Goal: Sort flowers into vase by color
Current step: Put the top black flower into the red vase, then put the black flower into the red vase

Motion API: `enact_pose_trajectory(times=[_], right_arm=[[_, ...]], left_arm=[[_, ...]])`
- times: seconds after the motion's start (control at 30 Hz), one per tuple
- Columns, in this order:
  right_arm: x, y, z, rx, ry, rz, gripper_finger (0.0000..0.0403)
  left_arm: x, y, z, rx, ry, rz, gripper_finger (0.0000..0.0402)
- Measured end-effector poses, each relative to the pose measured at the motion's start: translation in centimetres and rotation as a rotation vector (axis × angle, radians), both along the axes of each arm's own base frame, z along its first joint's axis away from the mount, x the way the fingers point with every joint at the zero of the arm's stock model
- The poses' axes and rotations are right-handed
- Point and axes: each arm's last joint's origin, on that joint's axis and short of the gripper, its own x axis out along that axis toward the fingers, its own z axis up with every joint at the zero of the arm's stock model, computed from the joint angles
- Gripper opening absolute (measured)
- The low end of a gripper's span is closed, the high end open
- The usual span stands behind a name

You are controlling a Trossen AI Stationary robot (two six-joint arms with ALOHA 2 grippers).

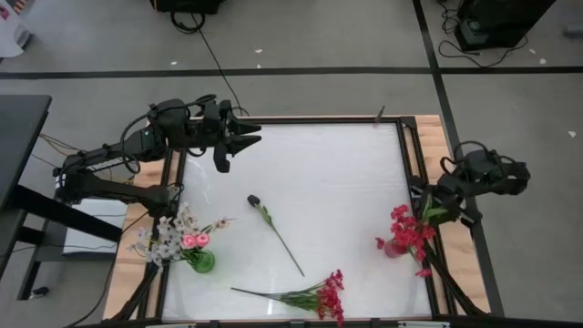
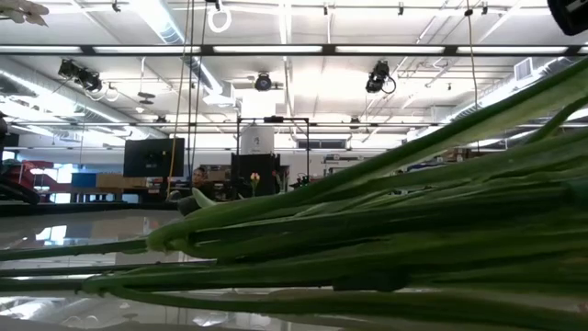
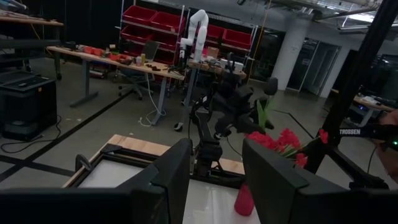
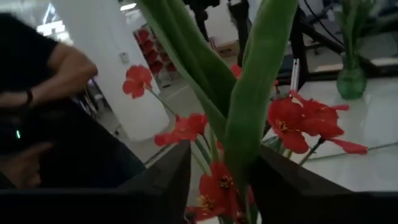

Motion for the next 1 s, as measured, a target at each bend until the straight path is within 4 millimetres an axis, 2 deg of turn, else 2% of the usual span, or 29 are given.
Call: enact_pose_trajectory(times=[0.13,0.27,0.4,0.67,1.0], right_arm=[[0.0,-0.2,0.2,0.122,0.108,-0.067,0.0189],[0.0,-0.2,-0.1,0.188,0.216,-0.101,0.0193],[0.0,-0.2,0.0,0.239,0.250,-0.104,0.0193],[0.0,-0.2,1.9,0.401,0.157,-0.064,0.0193],[0.3,-1.0,2.7,0.358,-0.061,-0.366,0.0205]], left_arm=[[0.0,0.0,0.0,0.000,0.000,0.000,0.0153],[0.0,0.0,0.0,0.000,0.000,0.000,0.0153],[0.0,0.0,0.0,0.000,0.000,0.000,0.0153],[0.0,0.0,0.0,0.000,0.000,0.000,0.0153],[0.0,0.0,0.0,0.000,0.000,0.000,0.0153]])
